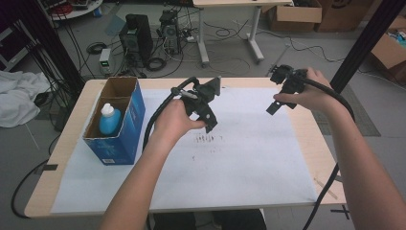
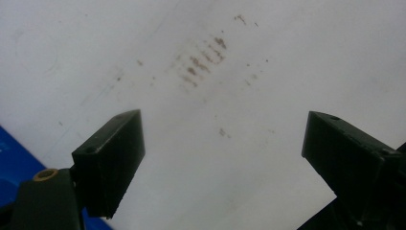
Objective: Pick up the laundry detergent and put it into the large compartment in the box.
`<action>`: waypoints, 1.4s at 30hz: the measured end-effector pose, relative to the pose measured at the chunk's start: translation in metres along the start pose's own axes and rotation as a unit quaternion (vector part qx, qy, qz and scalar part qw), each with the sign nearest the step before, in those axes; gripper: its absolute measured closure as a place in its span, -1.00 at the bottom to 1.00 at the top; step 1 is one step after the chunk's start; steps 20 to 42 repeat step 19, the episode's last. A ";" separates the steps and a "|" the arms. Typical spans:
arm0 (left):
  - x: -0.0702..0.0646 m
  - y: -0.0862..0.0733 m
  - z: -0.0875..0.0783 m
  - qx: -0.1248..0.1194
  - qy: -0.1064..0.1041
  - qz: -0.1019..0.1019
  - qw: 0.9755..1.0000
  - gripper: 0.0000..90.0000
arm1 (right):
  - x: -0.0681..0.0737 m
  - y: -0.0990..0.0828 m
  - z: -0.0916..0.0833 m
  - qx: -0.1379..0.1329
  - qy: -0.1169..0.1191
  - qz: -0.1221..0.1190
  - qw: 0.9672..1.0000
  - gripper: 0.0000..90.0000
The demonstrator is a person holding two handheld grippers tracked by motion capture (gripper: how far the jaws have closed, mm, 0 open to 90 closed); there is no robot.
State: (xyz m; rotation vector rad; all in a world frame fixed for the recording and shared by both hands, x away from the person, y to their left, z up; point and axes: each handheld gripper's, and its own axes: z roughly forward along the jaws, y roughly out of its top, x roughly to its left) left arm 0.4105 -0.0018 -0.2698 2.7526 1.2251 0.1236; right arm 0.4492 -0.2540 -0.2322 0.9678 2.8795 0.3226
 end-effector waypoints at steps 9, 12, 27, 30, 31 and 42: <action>-0.003 0.001 0.001 -0.001 0.000 0.001 1.000 -0.66 | -0.001 -0.001 0.001 0.001 -0.001 0.002 1.000 -0.42; -0.003 0.001 0.001 -0.001 0.002 0.002 1.000 -0.66 | -0.001 -0.001 0.001 0.003 0.000 0.001 1.000 -0.42; -0.002 0.000 0.001 0.000 0.001 0.002 1.000 -0.66 | 0.001 0.001 0.001 0.002 0.003 -0.004 1.000 -0.44; -0.002 0.000 0.001 0.000 0.001 0.002 1.000 -0.66 | 0.001 0.001 0.001 0.002 0.003 -0.004 1.000 -0.44; -0.002 0.000 0.001 0.000 0.001 0.002 1.000 -0.66 | 0.001 0.001 0.001 0.002 0.003 -0.004 1.000 -0.44; -0.002 0.000 0.001 0.000 0.001 0.002 1.000 -0.66 | 0.001 0.001 0.001 0.002 0.003 -0.004 1.000 -0.44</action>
